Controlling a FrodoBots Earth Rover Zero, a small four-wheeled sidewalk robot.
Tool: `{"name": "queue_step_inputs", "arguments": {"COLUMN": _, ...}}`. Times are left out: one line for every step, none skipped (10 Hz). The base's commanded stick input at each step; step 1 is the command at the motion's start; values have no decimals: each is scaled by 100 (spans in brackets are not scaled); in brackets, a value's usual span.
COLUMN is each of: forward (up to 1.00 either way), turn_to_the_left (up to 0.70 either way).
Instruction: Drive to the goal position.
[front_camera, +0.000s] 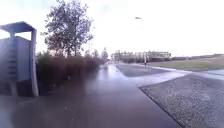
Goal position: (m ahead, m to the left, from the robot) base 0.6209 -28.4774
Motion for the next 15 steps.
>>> {"name": "queue_step_inputs", "arguments": {"forward": 0, "turn_to_the_left": 0}}
{"name": "queue_step_inputs", "arguments": {"forward": 0, "turn_to_the_left": 0}}
{"name": "queue_step_inputs", "arguments": {"forward": 0, "turn_to_the_left": 0}}
{"name": "queue_step_inputs", "arguments": {"forward": 0, "turn_to_the_left": 0}}
{"name": "queue_step_inputs", "arguments": {"forward": 0, "turn_to_the_left": -88}}
{"name": "queue_step_inputs", "arguments": {"forward": 0, "turn_to_the_left": -100}}
{"name": "queue_step_inputs", "arguments": {"forward": 0, "turn_to_the_left": -100}}
{"name": "queue_step_inputs", "arguments": {"forward": 0, "turn_to_the_left": -100}}
{"name": "queue_step_inputs", "arguments": {"forward": 0, "turn_to_the_left": -100}}
{"name": "queue_step_inputs", "arguments": {"forward": 0, "turn_to_the_left": -100}}
{"name": "queue_step_inputs", "arguments": {"forward": 0, "turn_to_the_left": -100}}
{"name": "queue_step_inputs", "arguments": {"forward": 0, "turn_to_the_left": -100}}
{"name": "queue_step_inputs", "arguments": {"forward": 0, "turn_to_the_left": -100}}
{"name": "queue_step_inputs", "arguments": {"forward": 0, "turn_to_the_left": -100}}
{"name": "queue_step_inputs", "arguments": {"forward": 0, "turn_to_the_left": -100}}
